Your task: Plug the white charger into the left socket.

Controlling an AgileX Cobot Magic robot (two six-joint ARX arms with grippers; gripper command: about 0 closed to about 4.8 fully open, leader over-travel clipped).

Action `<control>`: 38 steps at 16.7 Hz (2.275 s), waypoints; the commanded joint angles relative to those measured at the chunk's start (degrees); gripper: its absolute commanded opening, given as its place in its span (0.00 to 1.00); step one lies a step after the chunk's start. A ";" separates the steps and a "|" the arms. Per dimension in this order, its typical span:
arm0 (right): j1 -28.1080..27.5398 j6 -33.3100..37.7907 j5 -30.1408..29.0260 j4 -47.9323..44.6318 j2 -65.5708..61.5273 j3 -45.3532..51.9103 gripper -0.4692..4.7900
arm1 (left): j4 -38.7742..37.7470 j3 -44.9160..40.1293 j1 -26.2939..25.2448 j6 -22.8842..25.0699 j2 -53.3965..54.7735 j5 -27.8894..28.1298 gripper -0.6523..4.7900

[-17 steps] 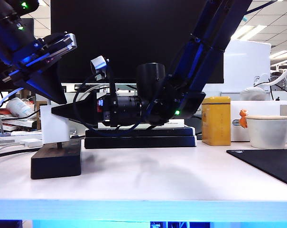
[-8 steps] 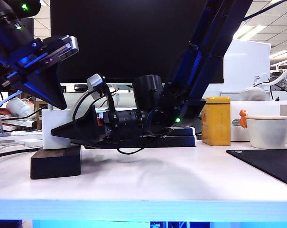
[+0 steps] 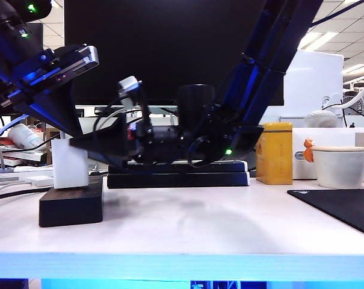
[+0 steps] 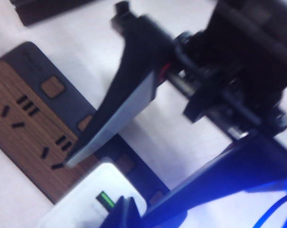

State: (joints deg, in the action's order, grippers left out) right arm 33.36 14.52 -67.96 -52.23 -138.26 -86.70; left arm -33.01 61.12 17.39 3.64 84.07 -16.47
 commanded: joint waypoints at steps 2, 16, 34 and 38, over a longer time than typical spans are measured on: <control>-1.66 7.04 -1.29 -7.52 0.70 -0.28 0.59 | -4.61 -0.92 -0.13 0.44 0.83 2.32 0.11; 0.17 7.52 -0.04 -8.00 0.57 -0.31 0.09 | -4.66 -0.92 -0.13 0.44 0.81 2.29 0.11; 0.20 0.07 1.22 4.87 0.57 -0.37 0.09 | -4.68 -0.94 -0.13 0.44 1.07 2.34 0.11; 0.33 -2.58 1.42 7.26 0.57 -0.37 0.09 | -4.68 -0.94 -0.13 0.44 1.07 2.36 0.11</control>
State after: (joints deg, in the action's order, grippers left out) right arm 33.32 12.34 -66.59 -48.95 -136.86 -87.64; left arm -33.01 61.17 17.34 3.64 84.20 -15.90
